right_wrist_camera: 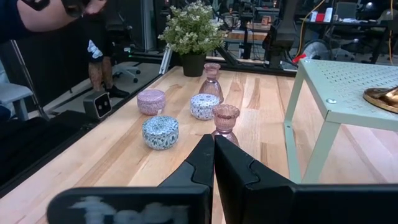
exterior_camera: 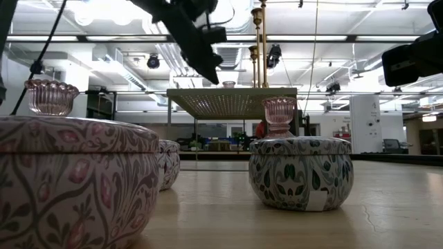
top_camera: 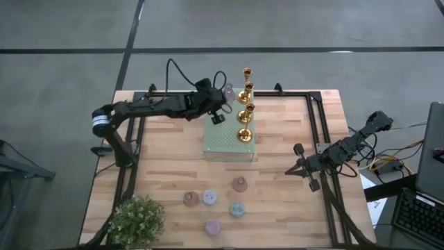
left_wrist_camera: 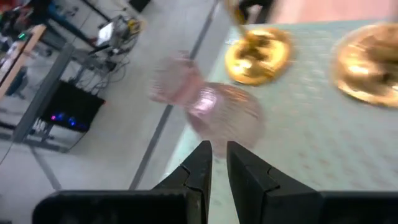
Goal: Pick & Place candle stick holders
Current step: Put the bottom pink candle holder on the shelf aligned with other pink candle holder
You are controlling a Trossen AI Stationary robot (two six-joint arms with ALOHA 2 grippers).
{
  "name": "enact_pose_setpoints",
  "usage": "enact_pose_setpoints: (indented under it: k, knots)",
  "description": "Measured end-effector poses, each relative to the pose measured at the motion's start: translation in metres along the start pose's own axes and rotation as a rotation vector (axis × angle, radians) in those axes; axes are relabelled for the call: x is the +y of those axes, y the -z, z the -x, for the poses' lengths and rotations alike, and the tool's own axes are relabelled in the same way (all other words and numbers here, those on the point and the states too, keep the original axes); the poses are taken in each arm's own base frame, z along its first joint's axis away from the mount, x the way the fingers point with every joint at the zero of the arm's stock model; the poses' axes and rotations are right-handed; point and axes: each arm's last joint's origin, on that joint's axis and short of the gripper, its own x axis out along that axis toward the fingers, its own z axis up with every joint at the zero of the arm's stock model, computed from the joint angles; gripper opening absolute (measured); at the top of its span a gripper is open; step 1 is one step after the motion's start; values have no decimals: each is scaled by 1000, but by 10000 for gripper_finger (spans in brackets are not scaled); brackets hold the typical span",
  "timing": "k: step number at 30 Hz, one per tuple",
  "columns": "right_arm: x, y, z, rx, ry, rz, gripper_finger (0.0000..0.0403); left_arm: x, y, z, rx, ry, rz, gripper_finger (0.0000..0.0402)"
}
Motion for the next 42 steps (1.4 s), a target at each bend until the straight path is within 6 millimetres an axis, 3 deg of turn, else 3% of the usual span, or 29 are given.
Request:
enact_pose_setpoints:
  k: [14, 23, 30, 36, 42]
  knots:
    - [0, 0, 0, -1, 0, 0, 8, -68, -5, 121, -73, 352, -126, 53]
    - [0, 0, 0, 0, 0, 0, 8, -112, 23, 191, 115, 561, -101, 59]
    - [0, 0, 0, 0, 0, 0, 8, -145, 42, 241, 146, 705, -42, 119]
    - [0, 0, 0, -1, 0, 0, 8, -175, 58, 264, 172, 751, -84, 174]
    - [0, 0, 0, 0, 0, 0, 8, -202, 67, 259, 225, 726, -123, 178]
